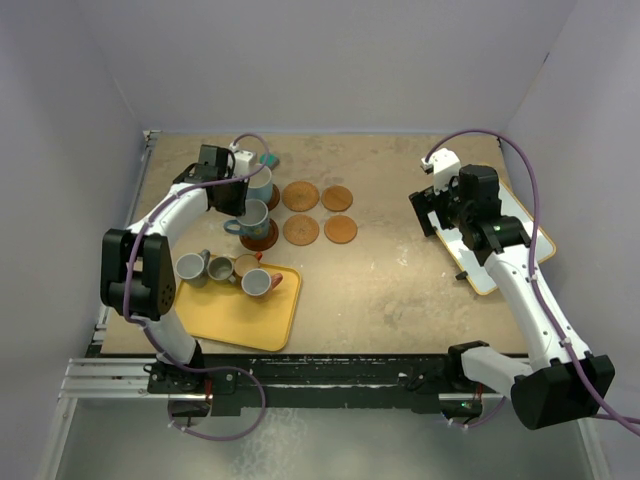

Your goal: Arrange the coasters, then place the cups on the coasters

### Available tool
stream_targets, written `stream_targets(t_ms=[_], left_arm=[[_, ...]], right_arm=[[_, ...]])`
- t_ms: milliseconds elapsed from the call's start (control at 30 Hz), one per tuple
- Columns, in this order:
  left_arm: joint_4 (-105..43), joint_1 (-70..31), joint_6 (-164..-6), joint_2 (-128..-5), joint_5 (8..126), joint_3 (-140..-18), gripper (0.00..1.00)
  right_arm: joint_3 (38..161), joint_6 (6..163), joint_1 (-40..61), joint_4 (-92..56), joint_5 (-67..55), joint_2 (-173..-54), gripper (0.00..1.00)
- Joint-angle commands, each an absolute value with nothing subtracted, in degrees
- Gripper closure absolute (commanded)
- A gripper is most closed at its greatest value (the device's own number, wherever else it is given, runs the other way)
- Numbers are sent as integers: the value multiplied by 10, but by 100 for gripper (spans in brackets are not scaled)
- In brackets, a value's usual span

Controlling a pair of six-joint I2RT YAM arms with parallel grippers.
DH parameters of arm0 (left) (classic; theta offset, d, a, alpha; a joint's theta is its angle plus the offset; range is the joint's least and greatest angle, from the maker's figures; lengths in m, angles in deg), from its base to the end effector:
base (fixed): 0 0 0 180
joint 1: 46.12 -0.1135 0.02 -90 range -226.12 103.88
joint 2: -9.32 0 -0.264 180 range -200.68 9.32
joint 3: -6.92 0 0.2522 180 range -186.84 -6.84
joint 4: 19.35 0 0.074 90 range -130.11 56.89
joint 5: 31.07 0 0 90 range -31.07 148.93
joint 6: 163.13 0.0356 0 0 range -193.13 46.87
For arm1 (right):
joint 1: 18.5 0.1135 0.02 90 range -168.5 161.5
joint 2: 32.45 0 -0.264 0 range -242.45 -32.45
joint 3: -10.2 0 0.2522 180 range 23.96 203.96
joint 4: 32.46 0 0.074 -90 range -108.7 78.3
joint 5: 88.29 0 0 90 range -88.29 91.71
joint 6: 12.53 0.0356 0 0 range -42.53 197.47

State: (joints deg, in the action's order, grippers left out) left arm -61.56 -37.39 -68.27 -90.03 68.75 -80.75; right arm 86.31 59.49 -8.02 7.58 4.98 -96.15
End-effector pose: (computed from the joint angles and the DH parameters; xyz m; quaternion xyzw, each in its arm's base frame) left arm 0.3689 -0.0628 0.2348 0.1384 0.9375 -0.0918 0.3059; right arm 0.2426 0.0428 0.3536 -0.1959 0.8325 -0.0582 0.5149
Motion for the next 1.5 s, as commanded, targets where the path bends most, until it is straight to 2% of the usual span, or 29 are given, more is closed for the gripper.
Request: stream_targets(t_ms=[0, 1100, 1467], left_arm=[[-614, -380, -702, -861, 705, -828, 97], [-587, -382, -687, -867, 695, -801, 97], [-590, -381, -684, -857, 687, -801, 84]], right_arm=[[872, 596, -81, 63, 43, -960, 0], [872, 596, -81, 63, 44, -963, 0], [872, 596, -81, 64, 43, -964, 0]])
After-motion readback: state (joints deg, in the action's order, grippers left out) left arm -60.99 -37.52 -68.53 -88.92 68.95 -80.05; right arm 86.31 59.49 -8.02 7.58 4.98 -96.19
